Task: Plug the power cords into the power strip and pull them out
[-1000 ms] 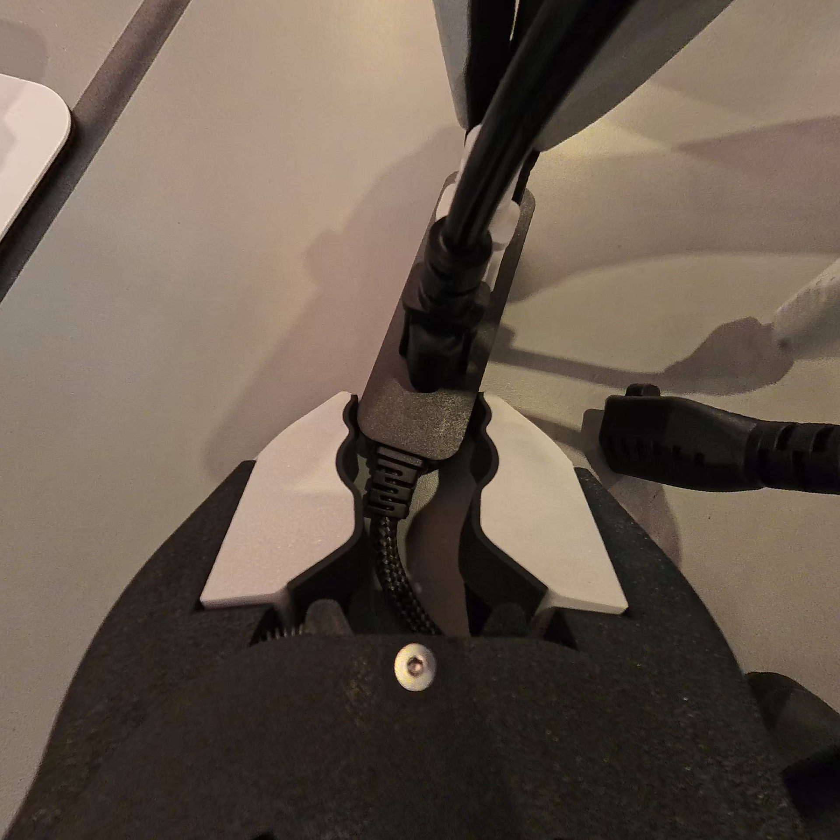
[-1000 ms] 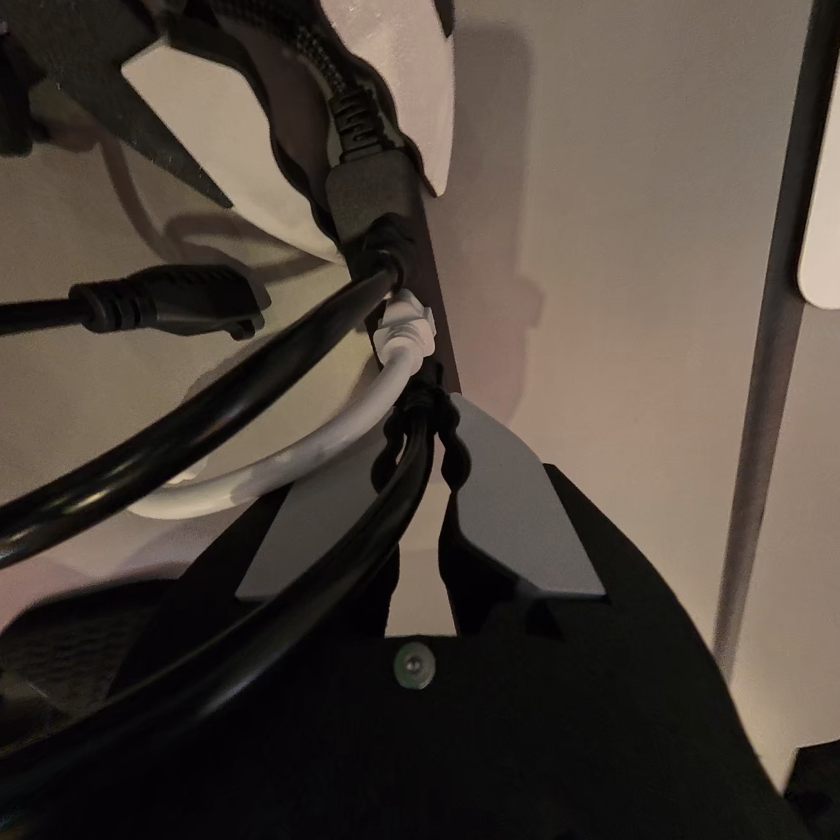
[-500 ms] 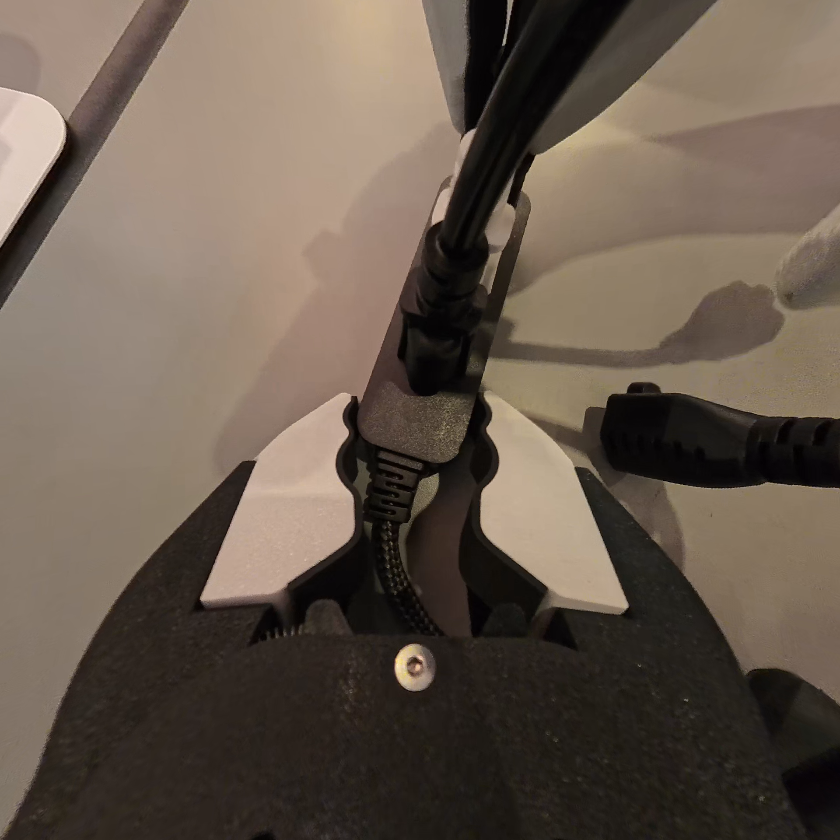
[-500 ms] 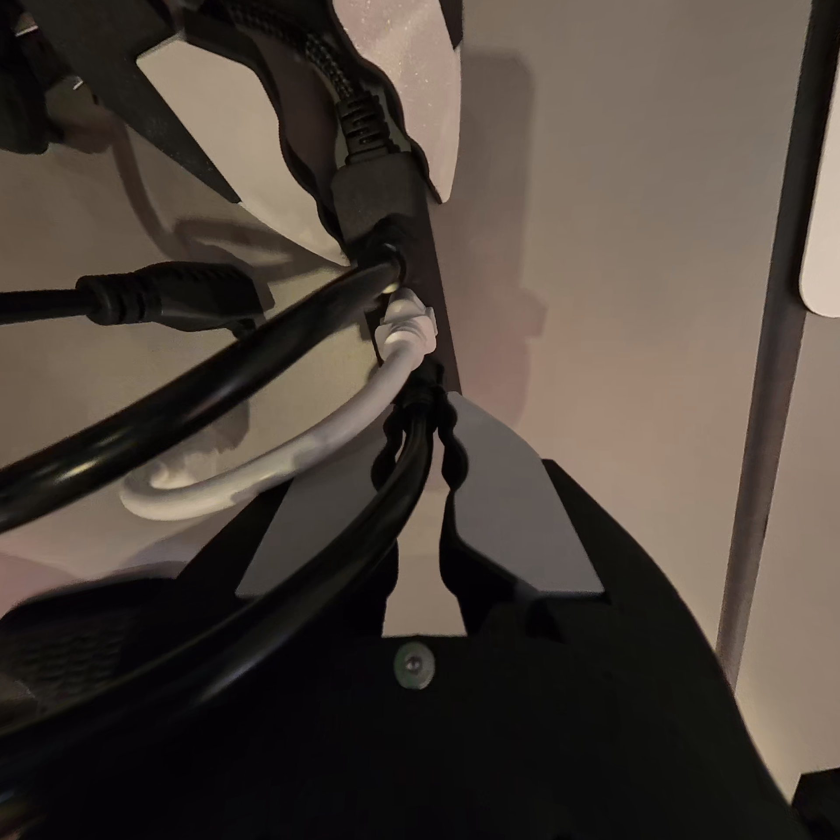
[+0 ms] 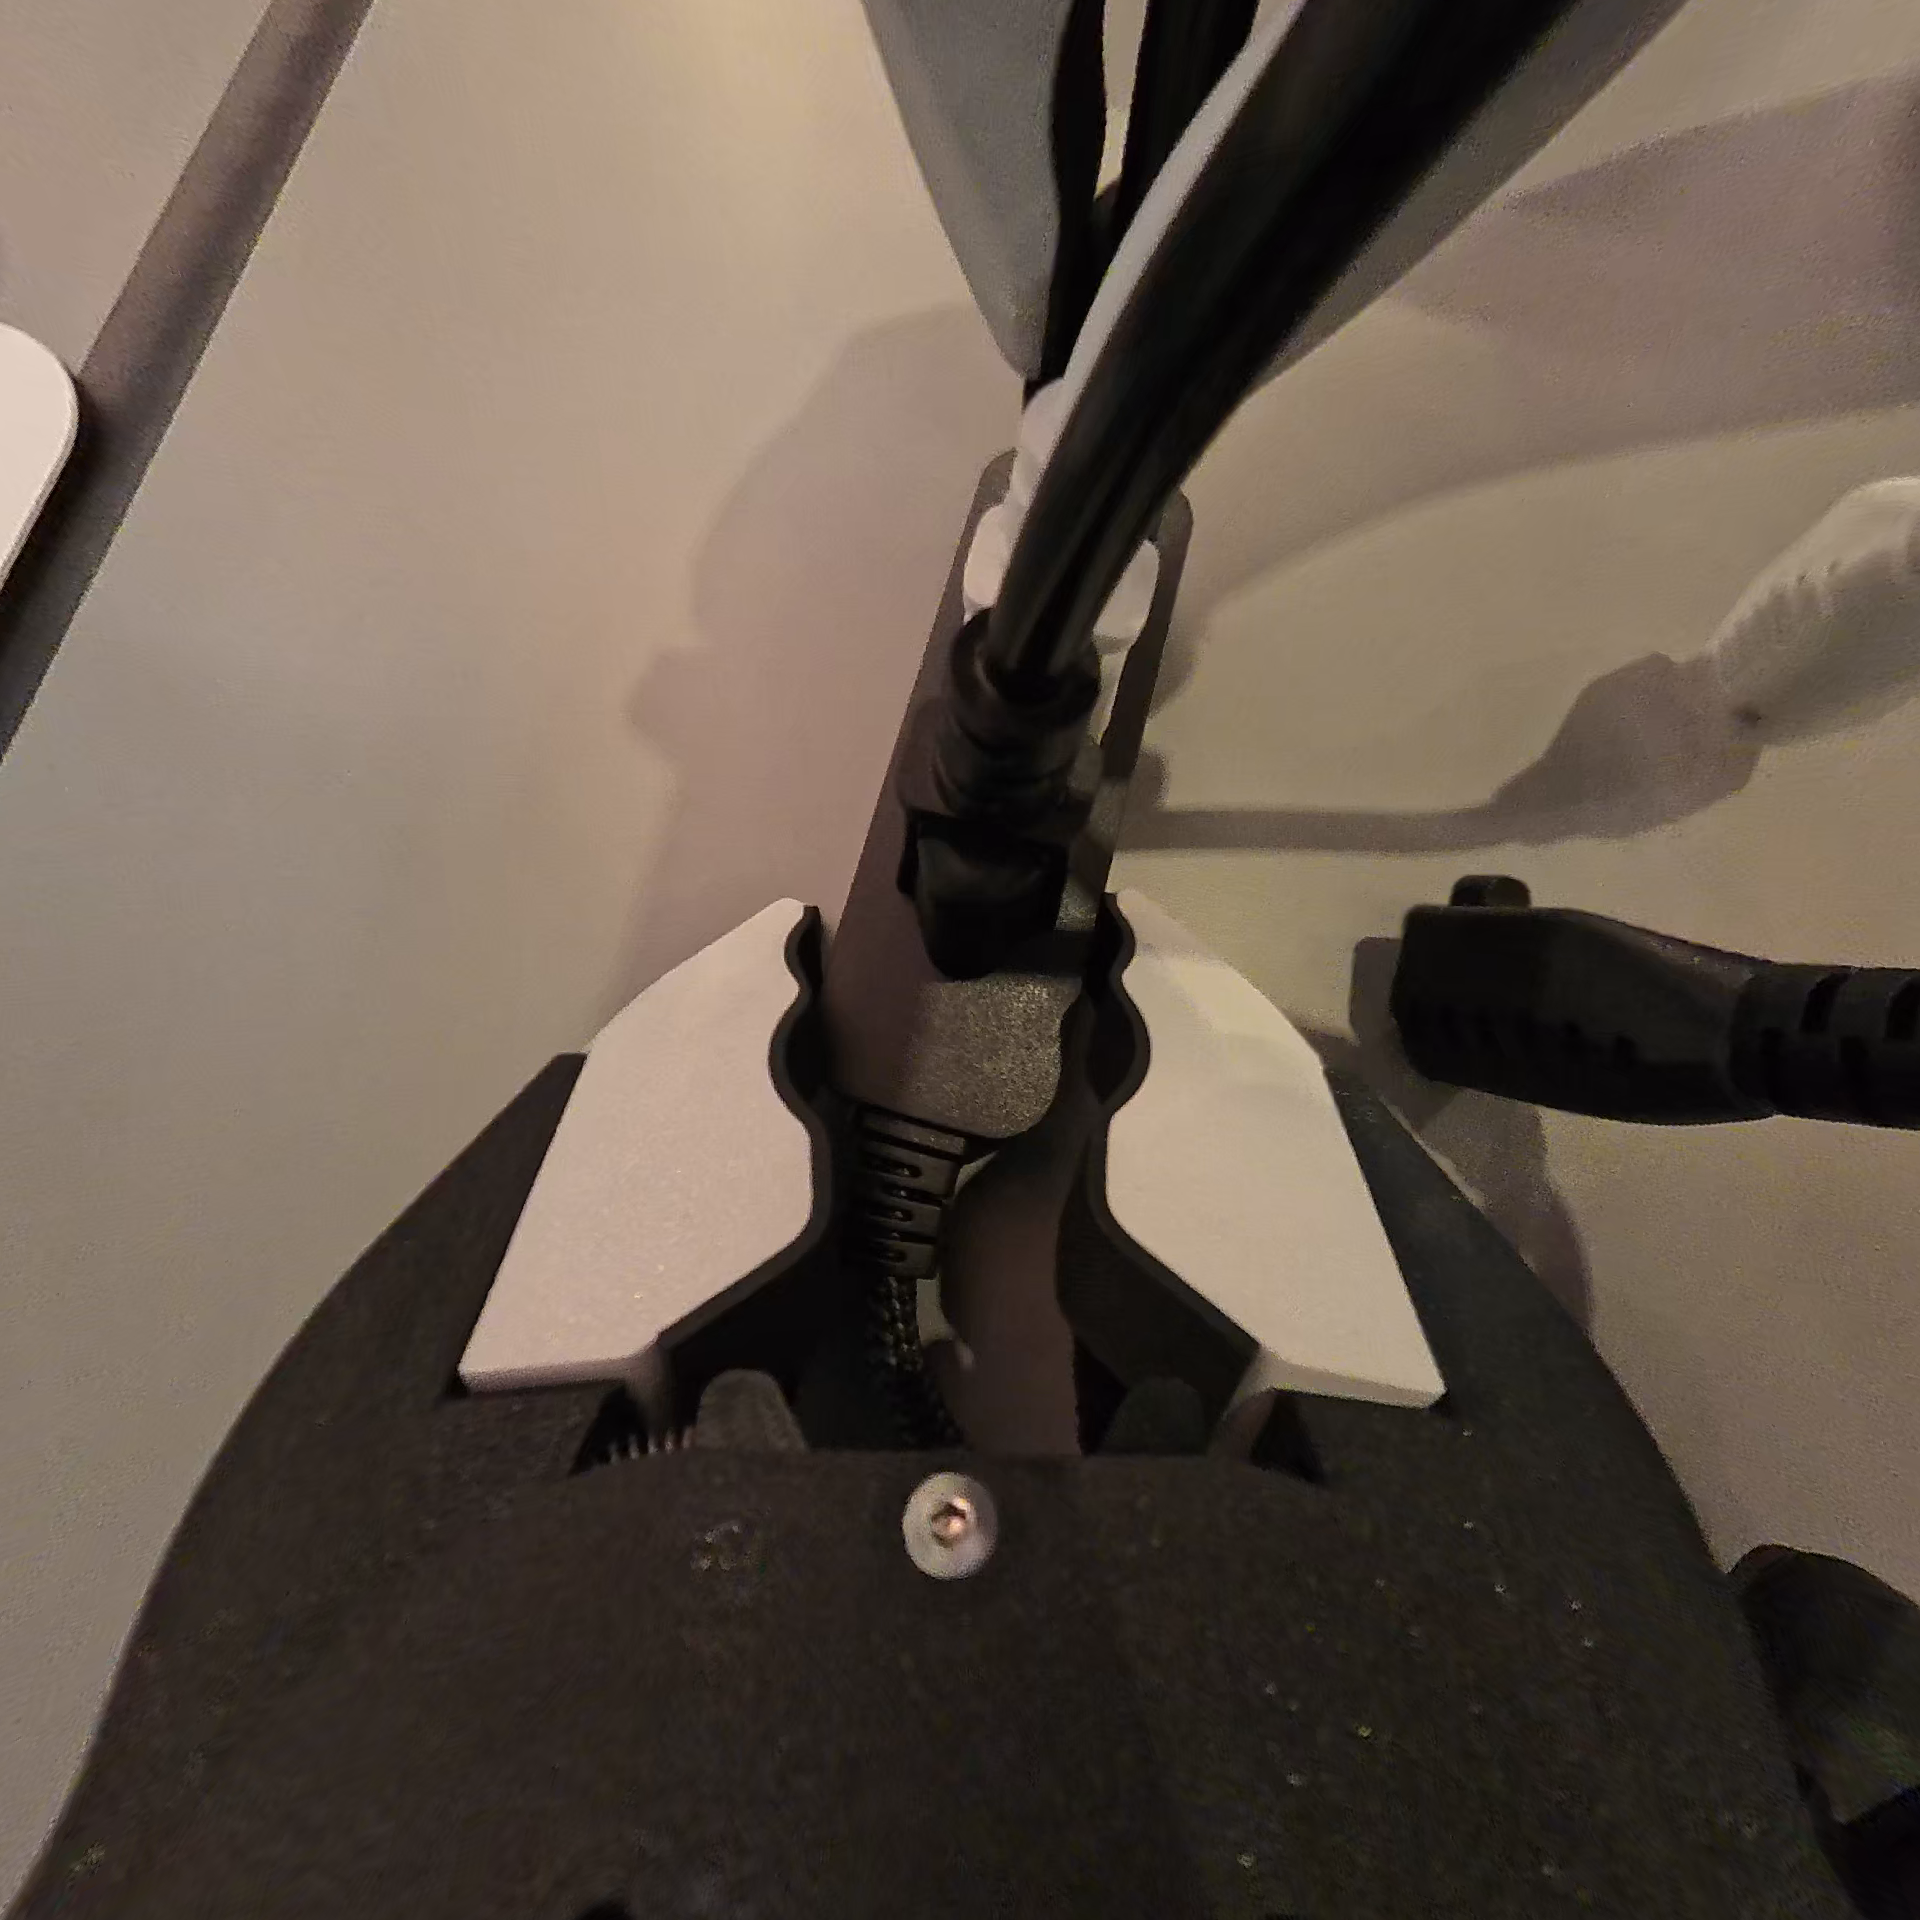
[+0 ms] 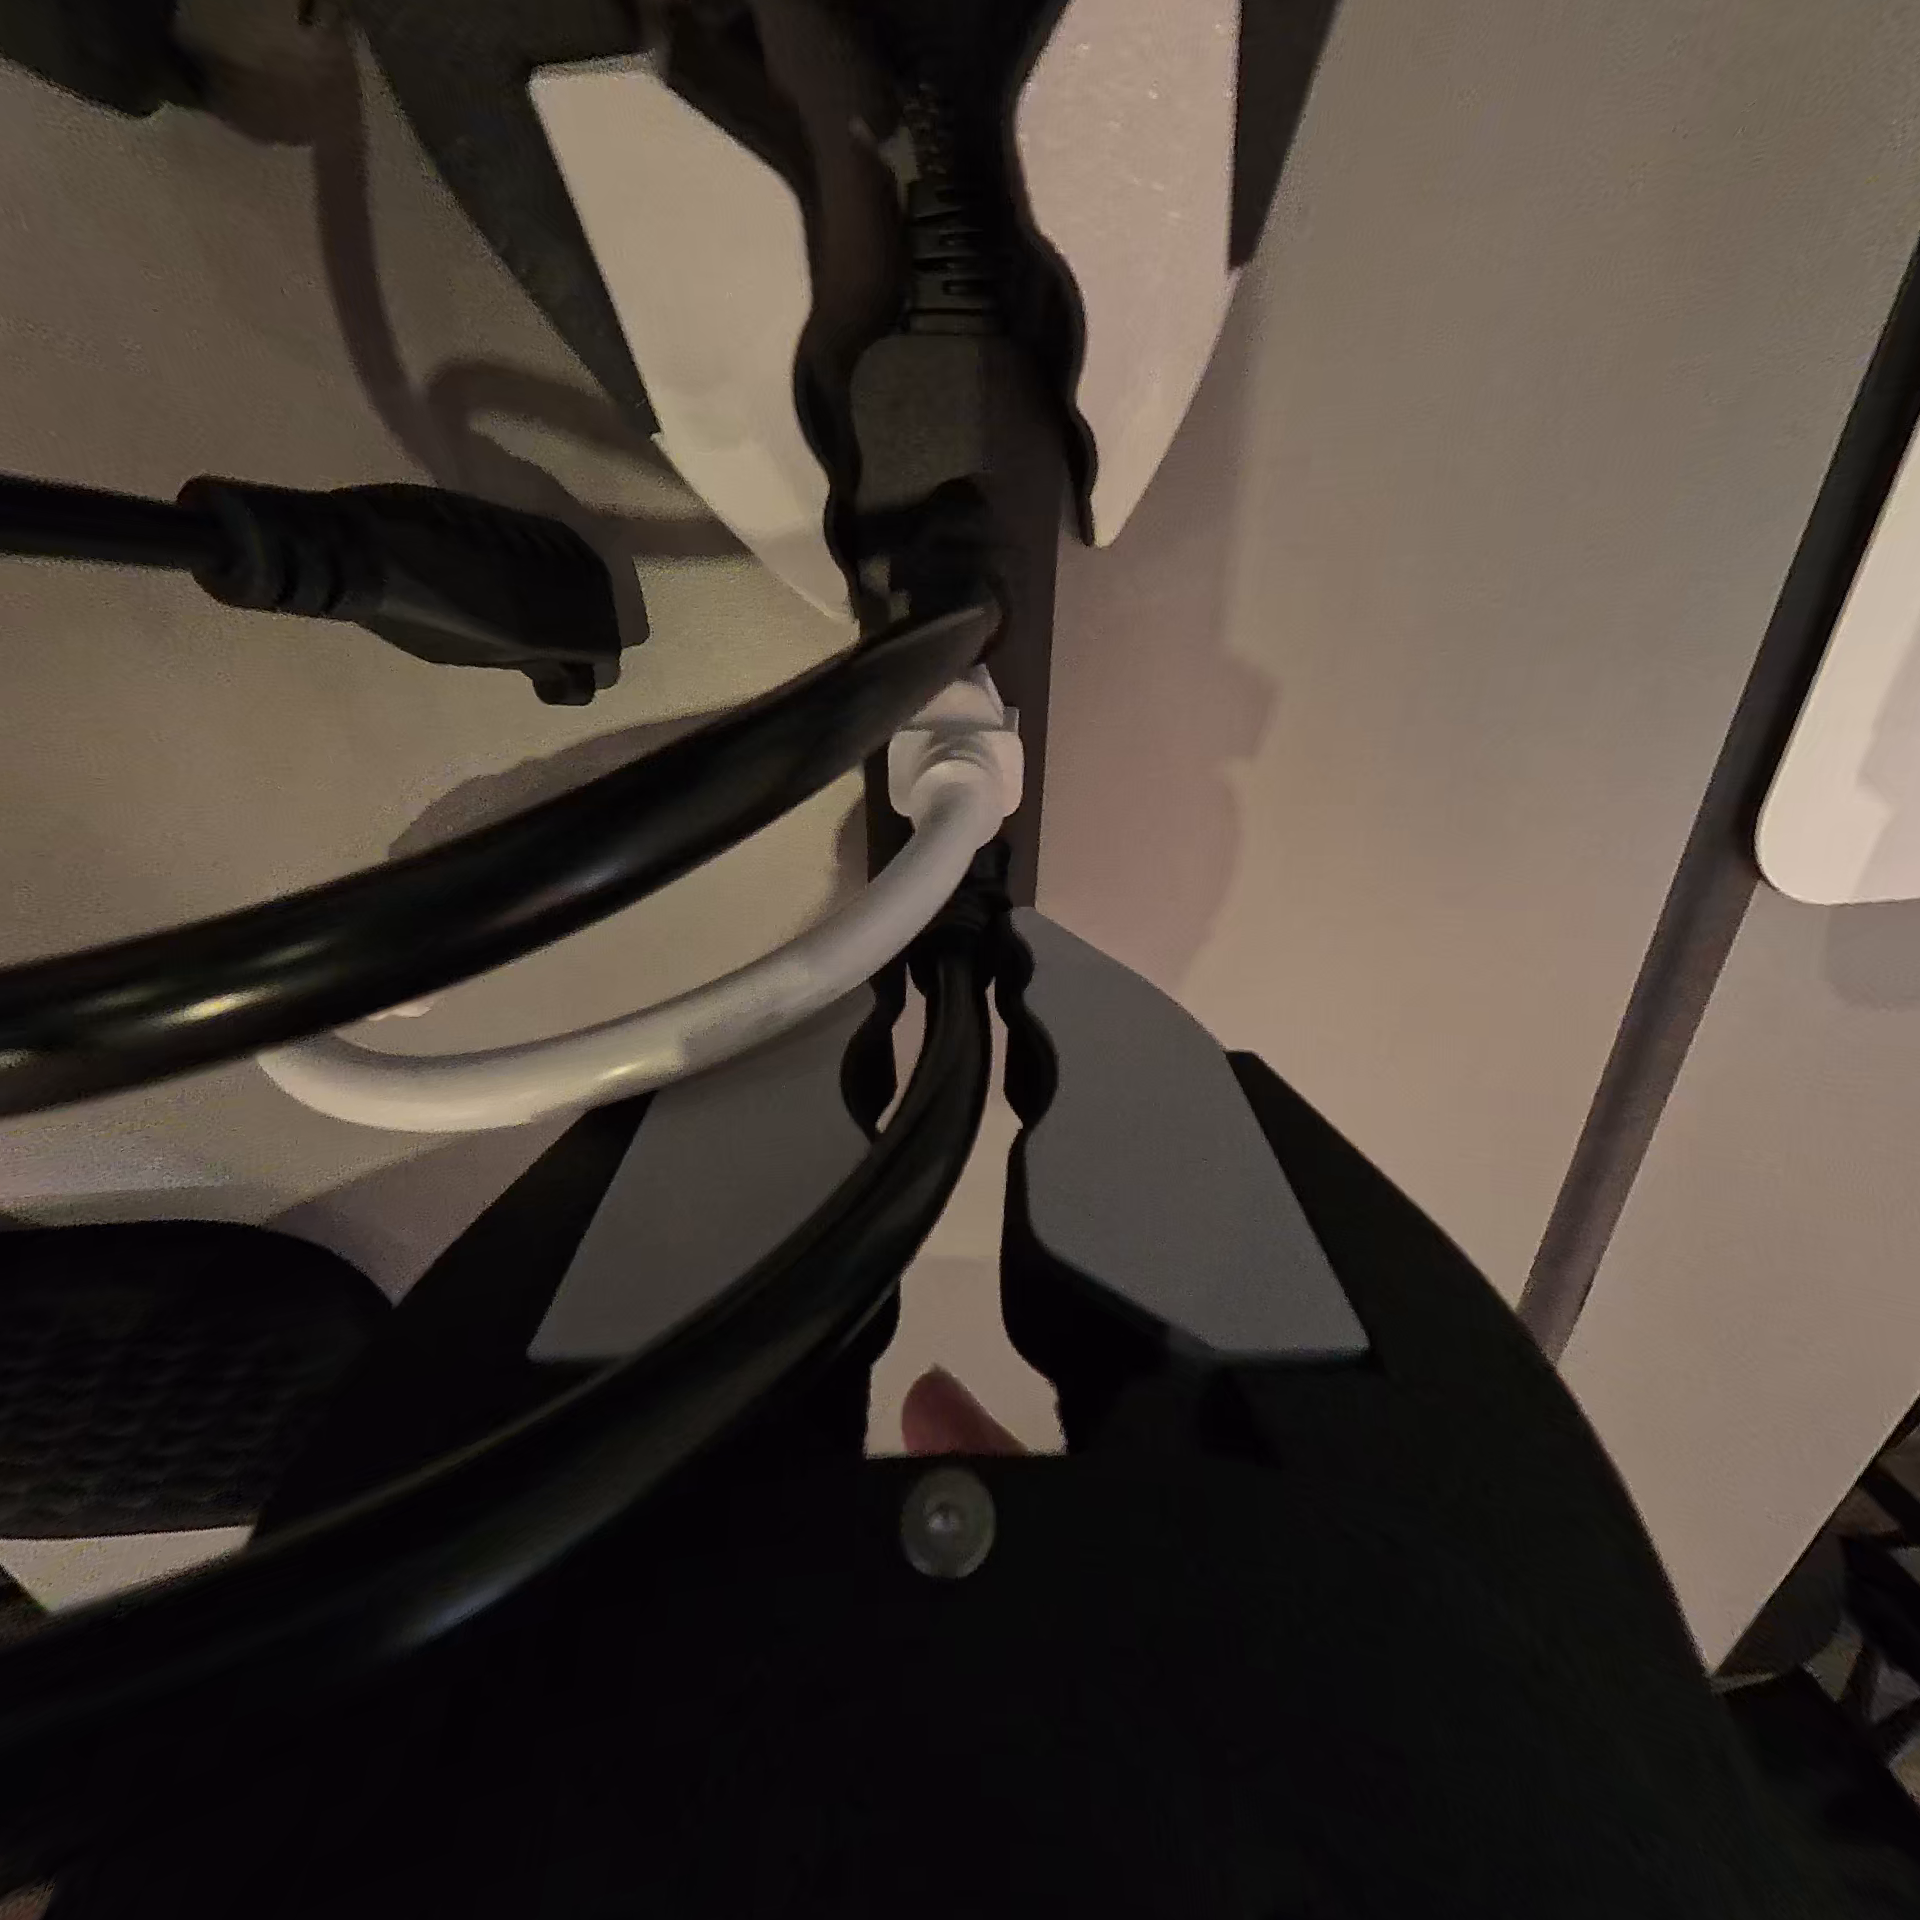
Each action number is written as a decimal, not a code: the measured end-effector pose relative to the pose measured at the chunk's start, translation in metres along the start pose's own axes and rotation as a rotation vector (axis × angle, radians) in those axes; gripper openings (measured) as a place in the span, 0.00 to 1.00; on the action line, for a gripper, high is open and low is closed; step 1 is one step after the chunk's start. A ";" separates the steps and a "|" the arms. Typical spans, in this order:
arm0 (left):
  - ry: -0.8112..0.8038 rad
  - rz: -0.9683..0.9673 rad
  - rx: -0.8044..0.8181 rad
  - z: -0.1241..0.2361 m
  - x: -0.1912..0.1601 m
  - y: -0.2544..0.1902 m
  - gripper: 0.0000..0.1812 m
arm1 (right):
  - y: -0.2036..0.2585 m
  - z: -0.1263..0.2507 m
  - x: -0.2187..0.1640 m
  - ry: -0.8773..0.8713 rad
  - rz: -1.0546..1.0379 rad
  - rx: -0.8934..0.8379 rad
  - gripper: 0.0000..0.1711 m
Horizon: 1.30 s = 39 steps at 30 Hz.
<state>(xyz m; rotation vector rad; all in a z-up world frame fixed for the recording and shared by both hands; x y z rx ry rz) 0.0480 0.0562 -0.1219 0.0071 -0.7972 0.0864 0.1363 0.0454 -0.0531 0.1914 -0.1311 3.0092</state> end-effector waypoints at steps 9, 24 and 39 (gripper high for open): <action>0.009 -0.163 -0.176 -0.008 0.009 0.016 0.25 | -0.006 0.000 -0.005 0.033 -0.137 0.008 0.10; 0.003 -0.132 -0.142 -0.008 0.008 0.013 0.26 | -0.007 -0.002 -0.002 0.075 -0.144 0.043 0.09; -0.003 -0.122 -0.127 -0.007 0.008 0.012 0.26 | 0.003 -0.001 -0.015 -0.252 -0.224 -0.077 0.09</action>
Point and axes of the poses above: each gripper's, where its closed fingertips meet, z back along the fingers, x out of its top, y = z × x across the jaws, the point moved 5 cm from there along z, back along the fingers, and after that the axes turned 2 degrees about -x, right-handed, at the moved point
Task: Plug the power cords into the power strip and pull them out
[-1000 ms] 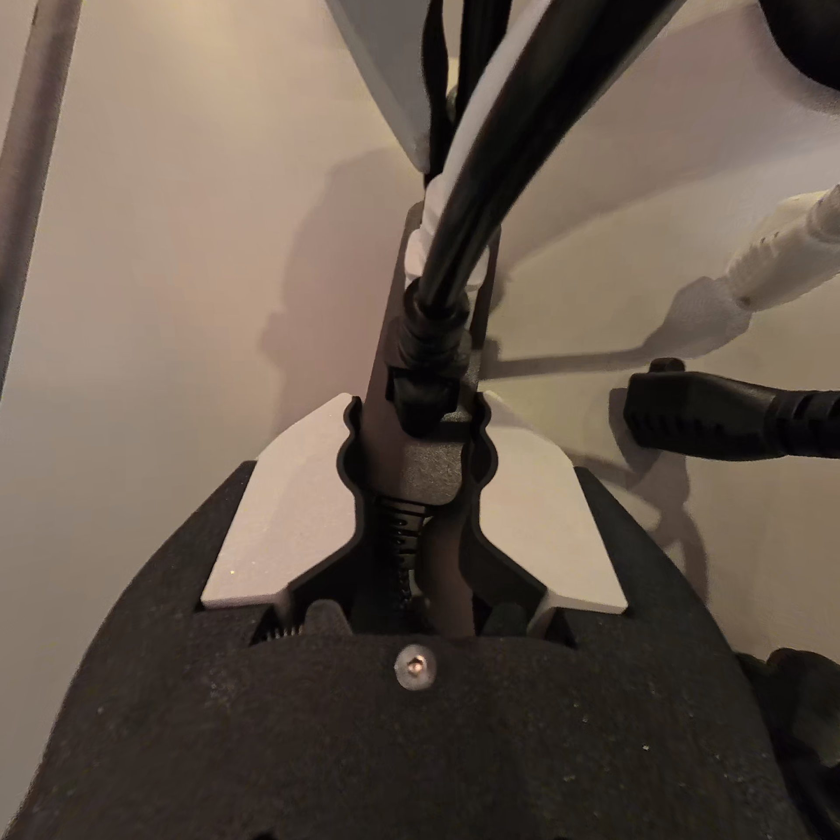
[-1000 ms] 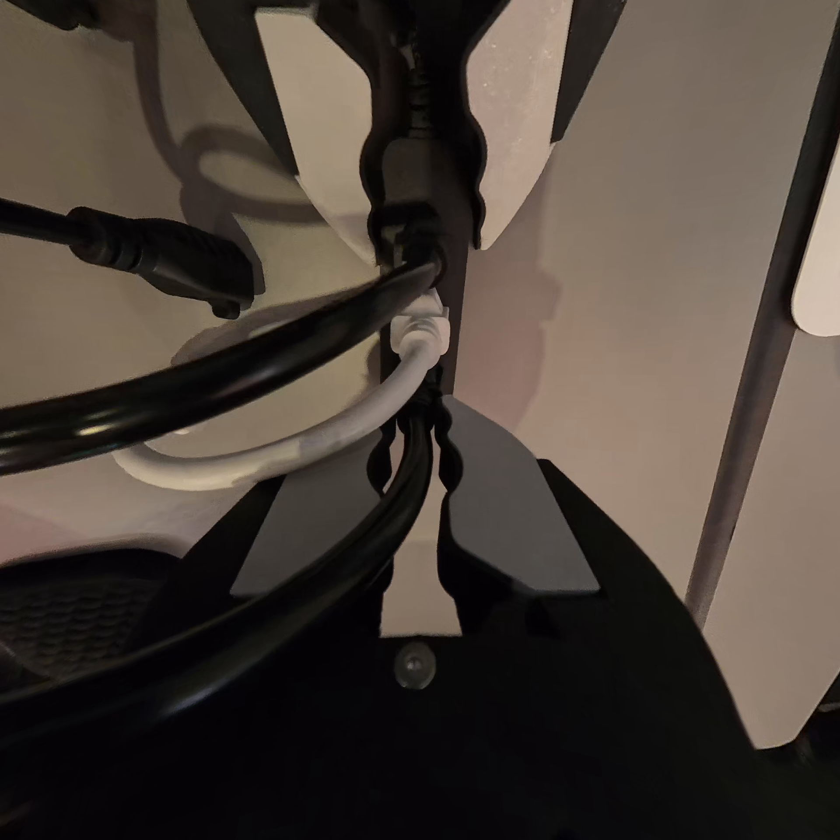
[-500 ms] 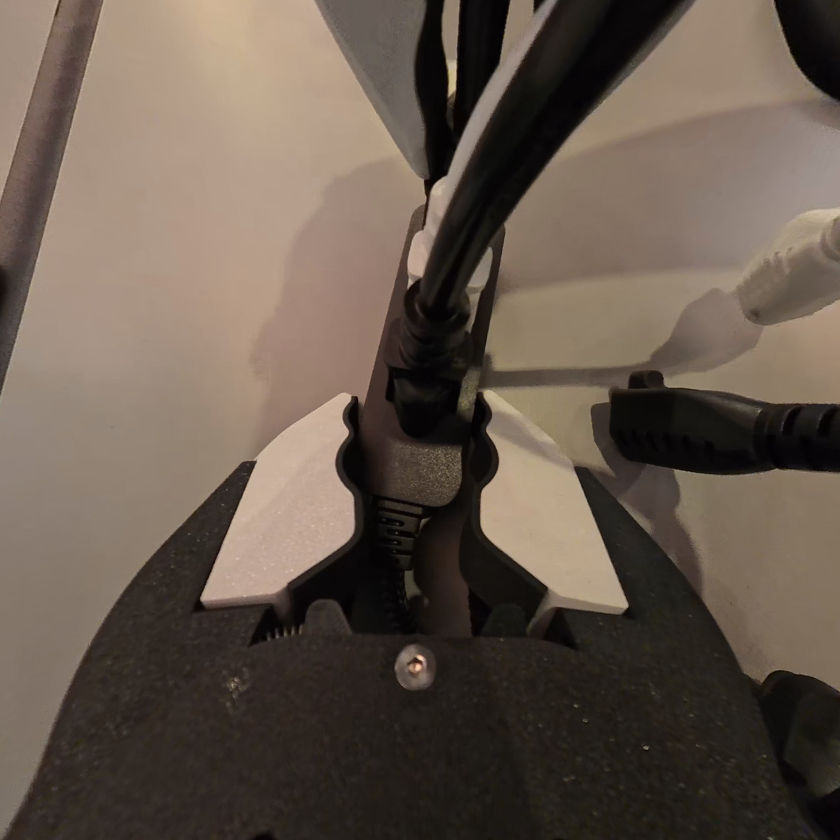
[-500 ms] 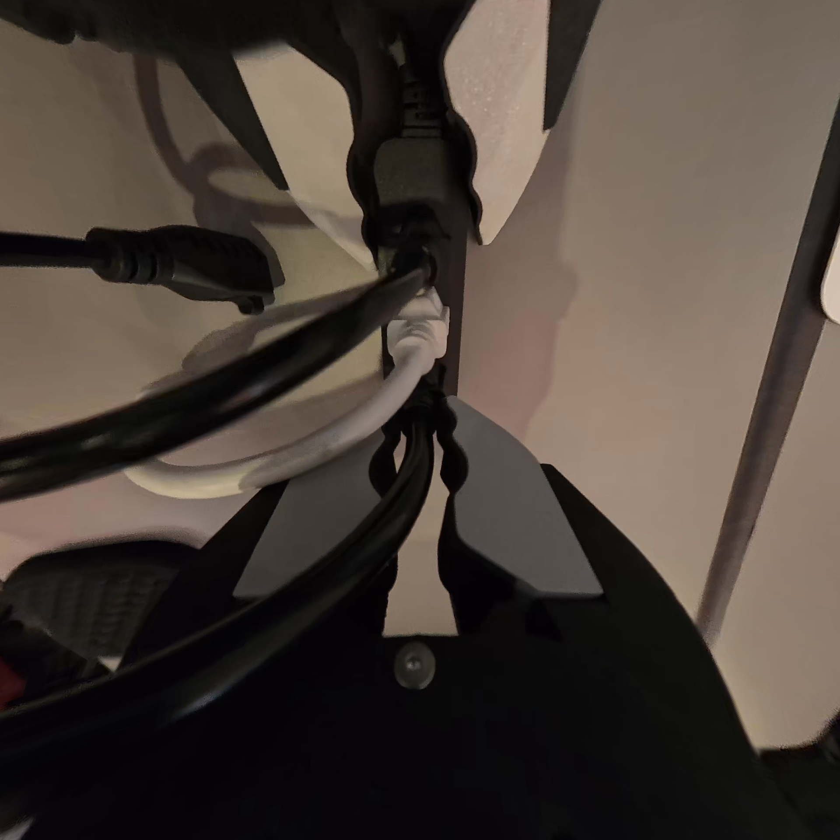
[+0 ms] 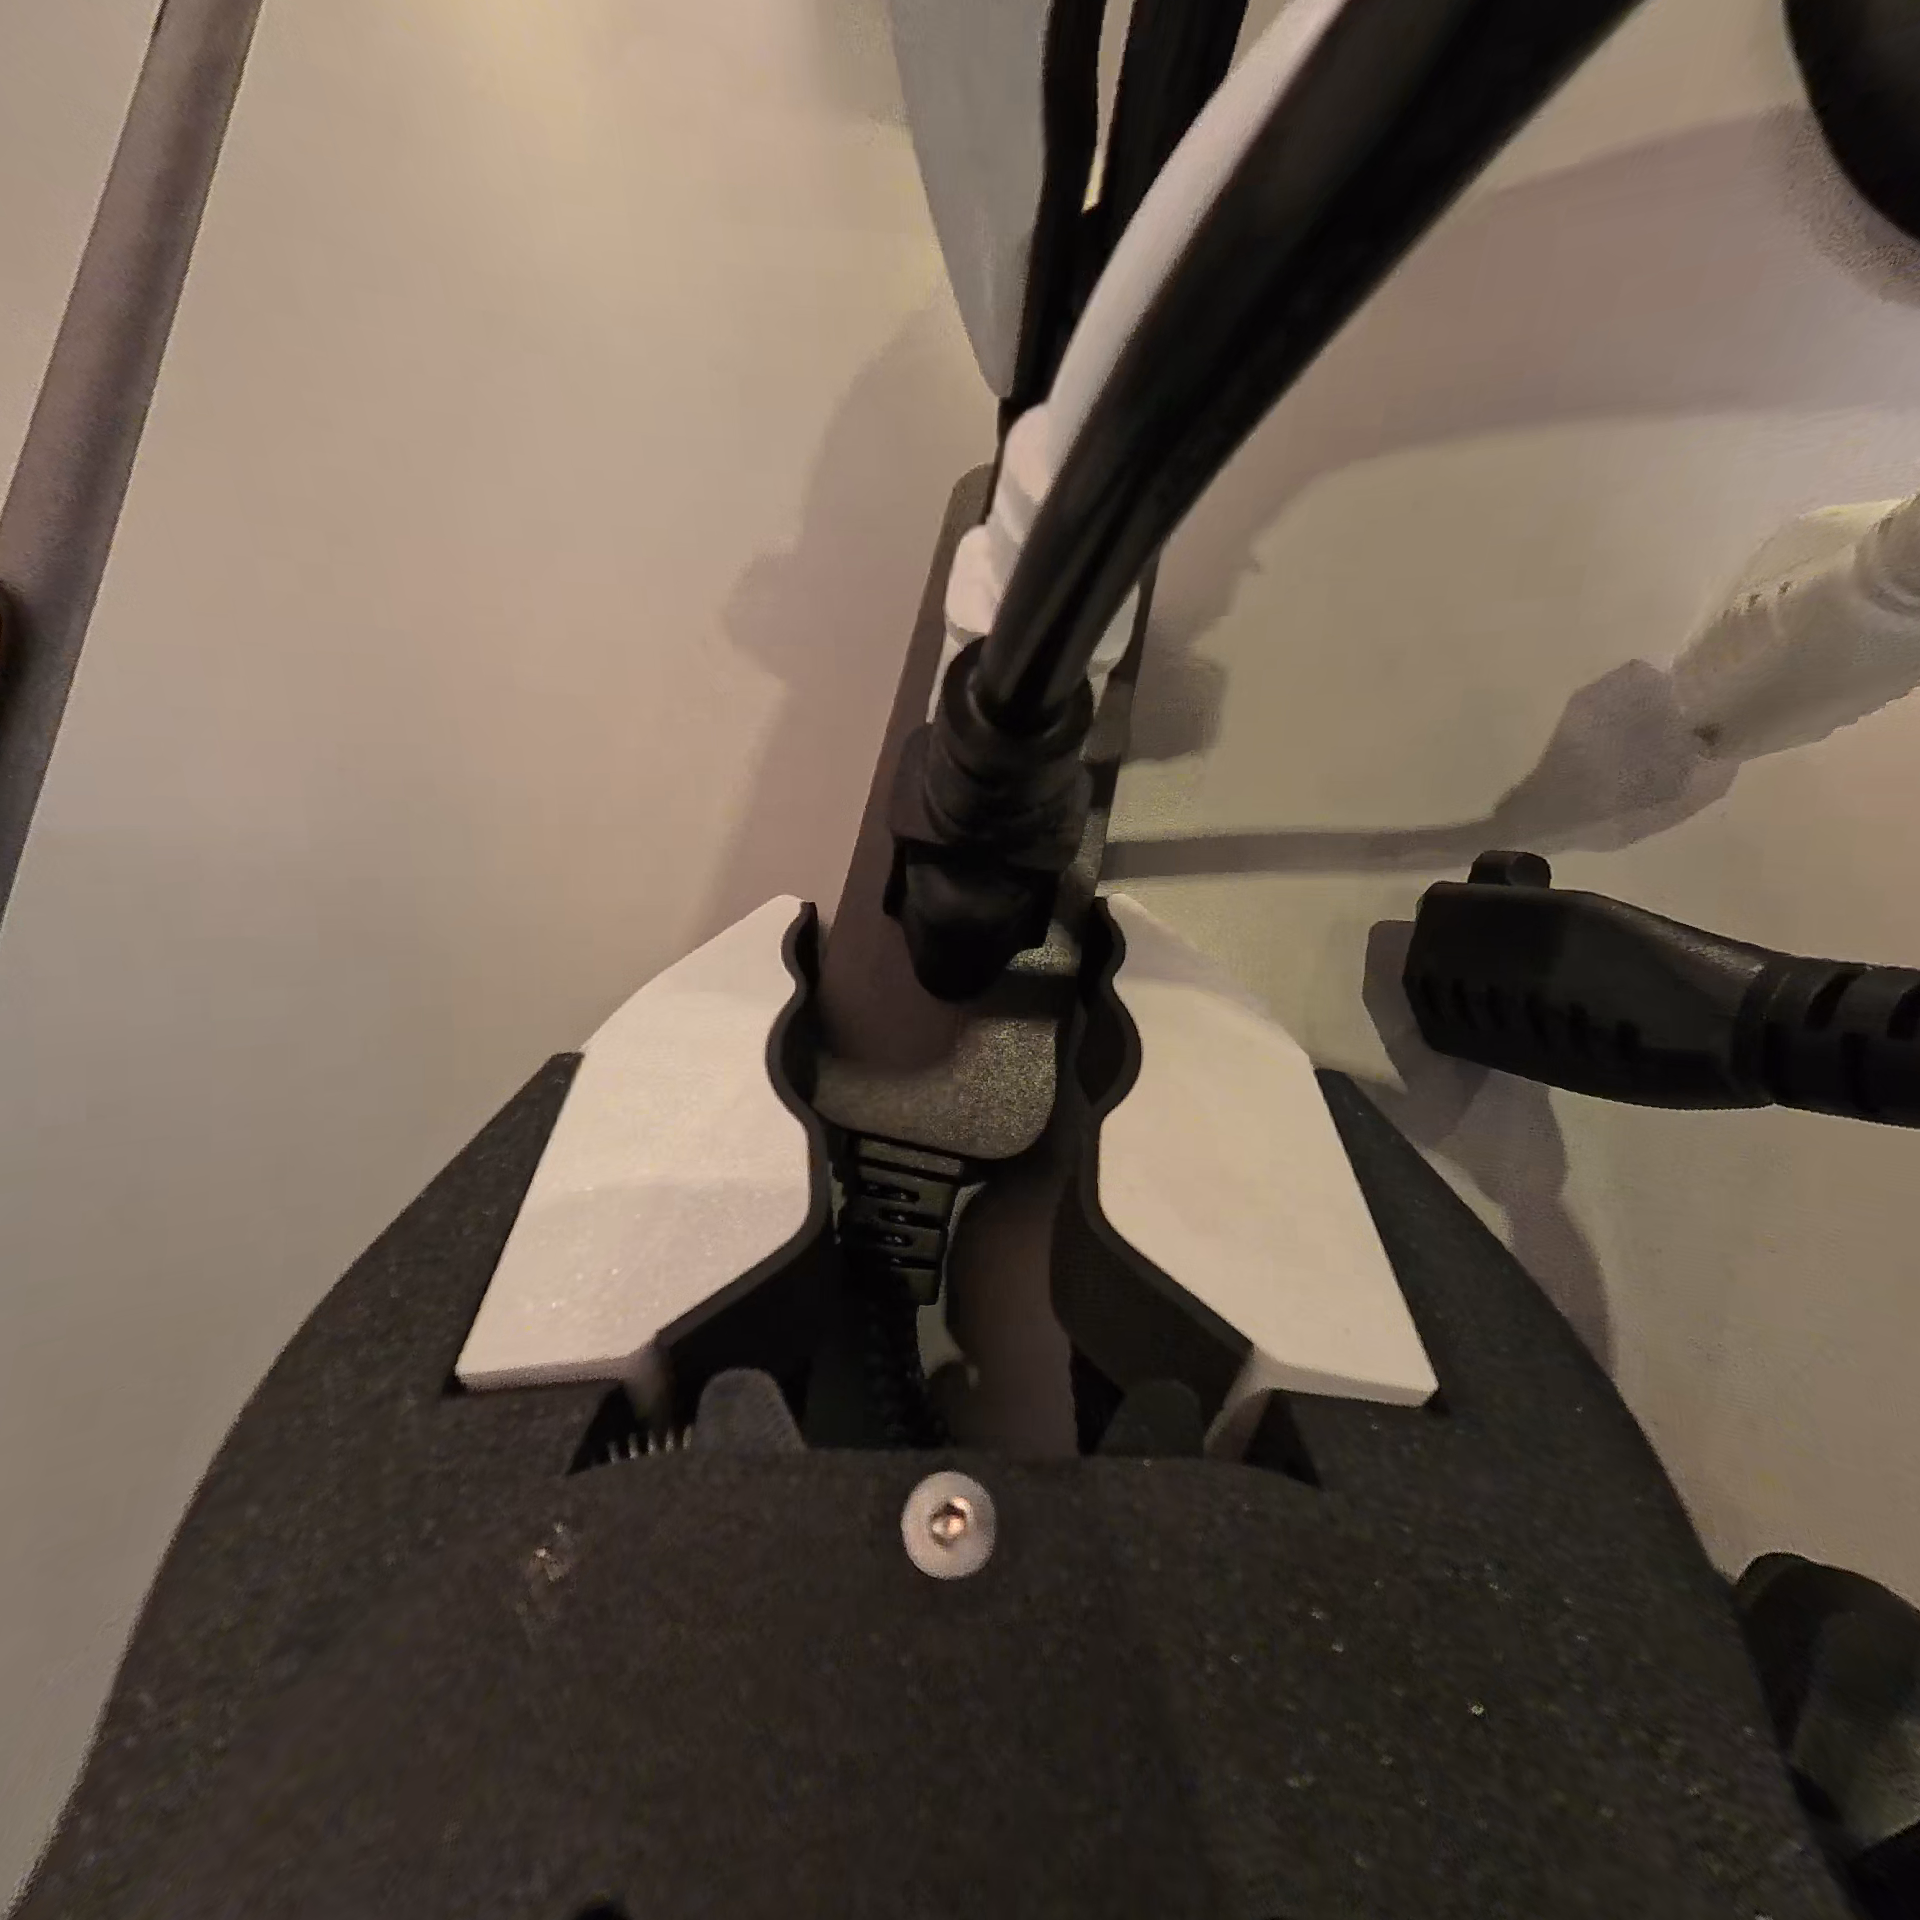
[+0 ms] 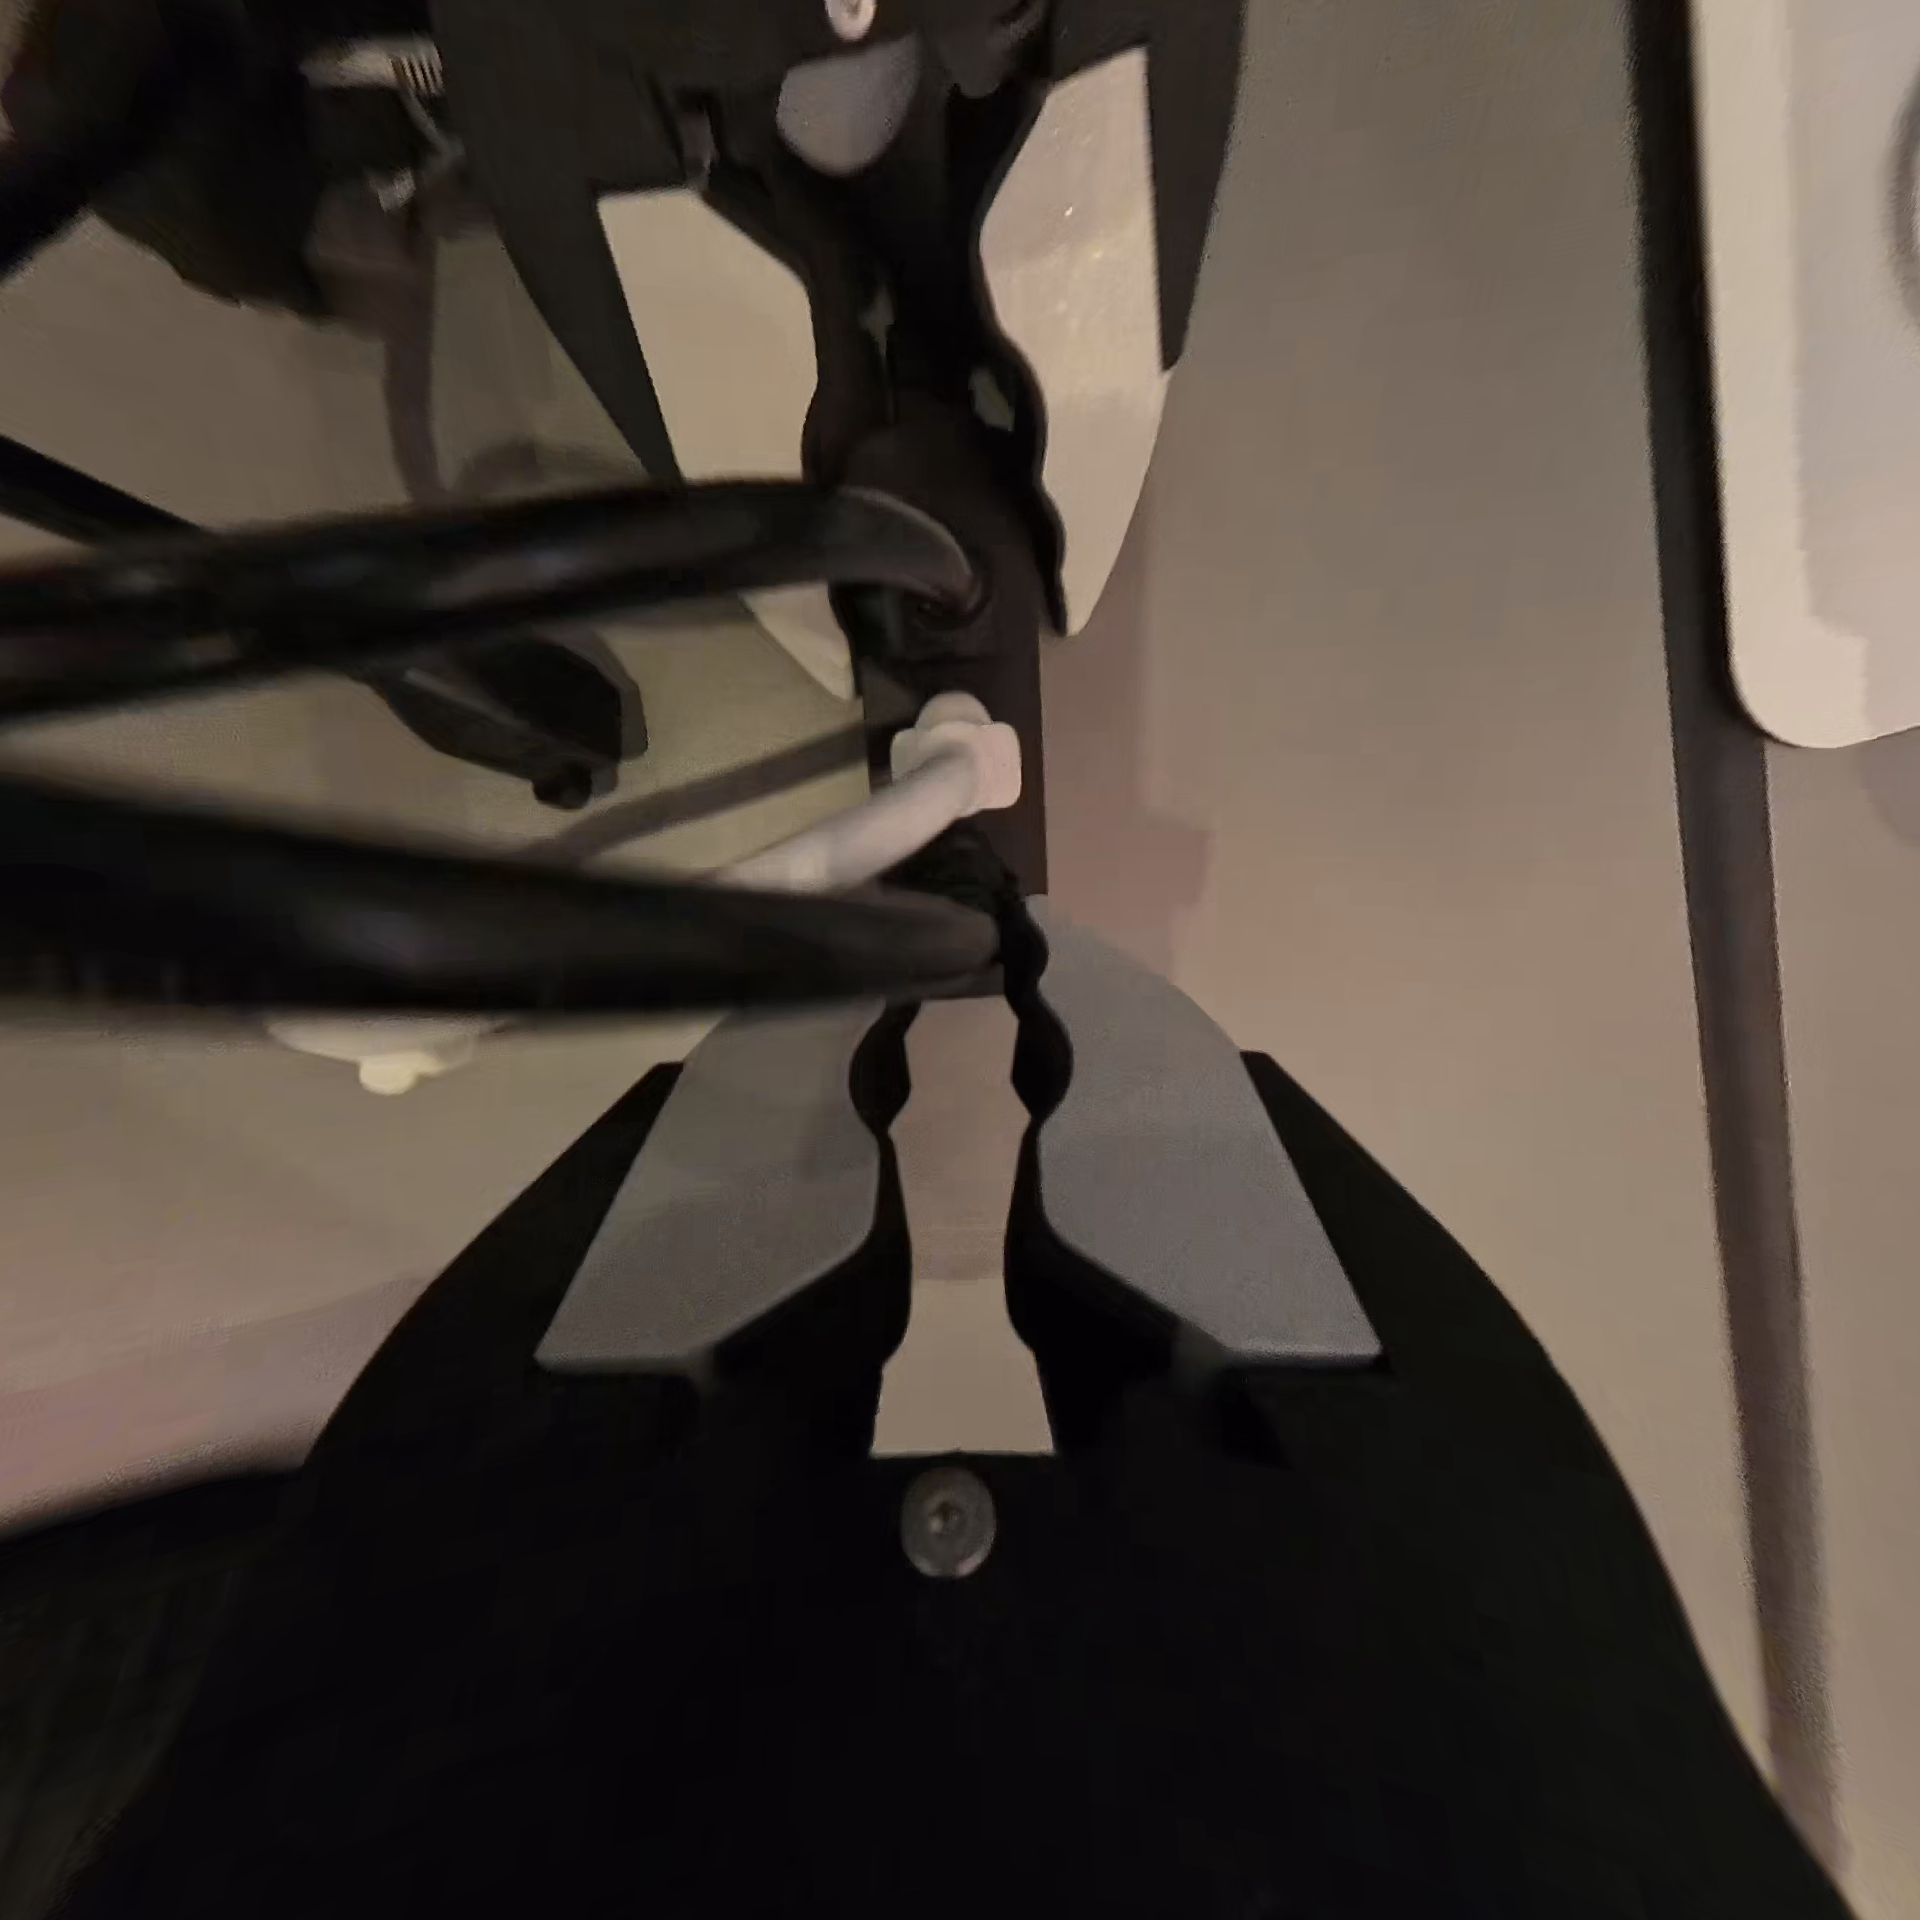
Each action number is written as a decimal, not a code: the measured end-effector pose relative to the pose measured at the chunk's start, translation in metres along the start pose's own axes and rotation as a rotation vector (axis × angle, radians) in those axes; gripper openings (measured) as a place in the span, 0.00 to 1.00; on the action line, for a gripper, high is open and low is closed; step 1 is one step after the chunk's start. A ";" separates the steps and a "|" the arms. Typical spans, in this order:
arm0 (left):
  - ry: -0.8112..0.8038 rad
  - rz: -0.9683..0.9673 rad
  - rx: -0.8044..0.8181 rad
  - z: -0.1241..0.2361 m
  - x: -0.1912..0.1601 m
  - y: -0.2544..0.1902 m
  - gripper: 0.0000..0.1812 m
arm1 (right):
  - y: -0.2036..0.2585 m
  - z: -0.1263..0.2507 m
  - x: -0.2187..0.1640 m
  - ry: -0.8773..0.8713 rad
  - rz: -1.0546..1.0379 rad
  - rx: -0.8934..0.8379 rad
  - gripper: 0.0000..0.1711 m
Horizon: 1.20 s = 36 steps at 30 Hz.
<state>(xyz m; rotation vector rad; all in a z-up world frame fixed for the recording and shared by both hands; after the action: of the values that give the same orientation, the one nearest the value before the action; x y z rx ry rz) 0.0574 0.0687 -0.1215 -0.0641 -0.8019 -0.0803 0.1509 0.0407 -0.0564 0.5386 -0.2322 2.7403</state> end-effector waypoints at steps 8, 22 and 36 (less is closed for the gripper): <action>0.002 -0.007 -0.013 0.000 0.000 0.001 0.26 | -0.004 0.000 -0.002 -0.033 0.013 0.049 0.09; 0.004 -0.014 -0.020 -0.001 0.000 0.001 0.26 | -0.003 -0.002 0.009 0.262 0.028 0.010 0.09; 0.002 -0.003 -0.010 -0.001 0.001 0.000 0.26 | 0.000 -0.001 0.004 0.146 -0.031 -0.028 0.09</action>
<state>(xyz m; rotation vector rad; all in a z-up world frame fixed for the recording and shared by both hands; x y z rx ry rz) 0.0584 0.0686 -0.1216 -0.0719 -0.7993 -0.0875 0.1467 0.0421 -0.0556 0.3294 -0.2233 2.7266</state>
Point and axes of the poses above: each gripper's, where its closed fingertips meet, z back along the fingers, x out of its top, y = z × x across the jaws, the point moved 5 cm from there along z, back along the fingers, and after that the axes turned 2 degrees about -x, right-handed, at the moved point
